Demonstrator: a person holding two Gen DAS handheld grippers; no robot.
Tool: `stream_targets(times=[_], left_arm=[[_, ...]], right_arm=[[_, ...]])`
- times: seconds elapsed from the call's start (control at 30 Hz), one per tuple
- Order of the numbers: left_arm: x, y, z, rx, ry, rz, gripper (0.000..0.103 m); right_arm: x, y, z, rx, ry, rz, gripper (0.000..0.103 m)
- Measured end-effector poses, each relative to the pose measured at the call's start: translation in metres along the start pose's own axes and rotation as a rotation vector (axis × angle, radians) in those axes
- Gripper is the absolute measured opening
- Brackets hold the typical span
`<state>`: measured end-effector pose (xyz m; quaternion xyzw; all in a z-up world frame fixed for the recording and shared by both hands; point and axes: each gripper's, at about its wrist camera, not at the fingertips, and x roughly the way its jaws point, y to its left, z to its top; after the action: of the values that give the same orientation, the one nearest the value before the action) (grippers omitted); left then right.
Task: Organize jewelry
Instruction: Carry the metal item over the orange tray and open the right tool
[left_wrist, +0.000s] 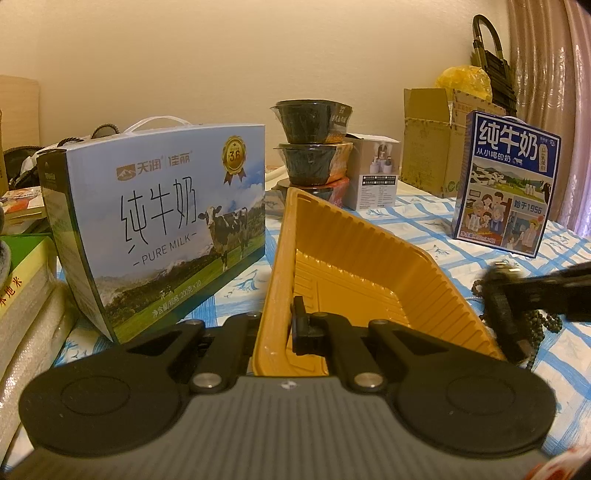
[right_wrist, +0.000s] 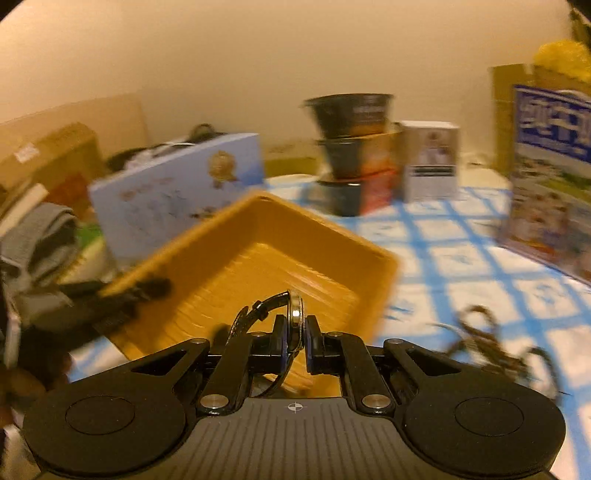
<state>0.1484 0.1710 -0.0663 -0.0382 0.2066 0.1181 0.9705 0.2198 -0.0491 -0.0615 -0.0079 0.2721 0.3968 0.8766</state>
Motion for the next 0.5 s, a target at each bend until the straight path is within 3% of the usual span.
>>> stream_targets(times=[0.2, 0.5], left_arm=[[0.0, 0.001, 0.0, 0.001, 0.006, -0.008, 0.004], [-0.001, 0.002, 0.0, -0.01, 0.007, -0.007, 0.004]], right_arm=[[0.044, 0.029, 0.002, -0.007, 0.048, 0.115, 0.009], [0.07, 0.035, -0.006, -0.025, 0.059, 0.17, 0.009]])
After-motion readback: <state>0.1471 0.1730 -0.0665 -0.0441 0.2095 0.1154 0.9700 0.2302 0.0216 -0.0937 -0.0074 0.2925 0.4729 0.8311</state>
